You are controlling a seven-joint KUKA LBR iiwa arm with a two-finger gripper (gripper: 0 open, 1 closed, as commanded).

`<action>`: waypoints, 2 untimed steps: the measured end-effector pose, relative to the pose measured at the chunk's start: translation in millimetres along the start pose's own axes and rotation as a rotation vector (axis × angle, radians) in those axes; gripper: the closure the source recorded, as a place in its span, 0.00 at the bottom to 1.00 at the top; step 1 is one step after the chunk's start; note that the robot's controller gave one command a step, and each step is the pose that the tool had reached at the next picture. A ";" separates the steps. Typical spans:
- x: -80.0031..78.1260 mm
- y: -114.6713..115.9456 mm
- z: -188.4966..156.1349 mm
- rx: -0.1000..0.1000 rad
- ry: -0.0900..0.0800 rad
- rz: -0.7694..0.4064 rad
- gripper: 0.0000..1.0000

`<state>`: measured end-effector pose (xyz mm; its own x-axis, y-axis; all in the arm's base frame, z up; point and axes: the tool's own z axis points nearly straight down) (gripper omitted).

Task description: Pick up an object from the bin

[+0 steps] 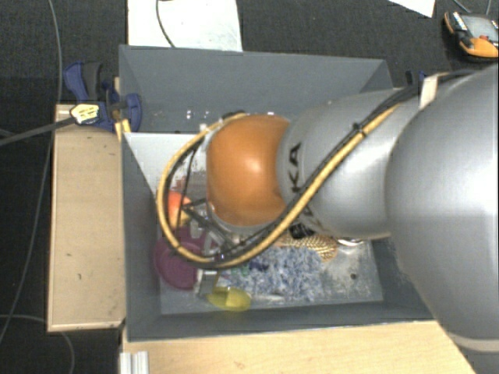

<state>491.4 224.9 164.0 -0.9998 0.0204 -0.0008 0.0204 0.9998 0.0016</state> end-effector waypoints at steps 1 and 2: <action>0.0 0.0 0.0 0.000 0.000 0.001 0.00; -1.1 1.0 2.7 0.001 0.000 -0.025 0.00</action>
Offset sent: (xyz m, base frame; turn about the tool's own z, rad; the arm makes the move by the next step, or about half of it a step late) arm 0.0105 0.0183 -0.0519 -0.2139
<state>492.5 225.9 161.3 -1.0000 -0.0044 -0.0014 -0.0044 1.0000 0.0010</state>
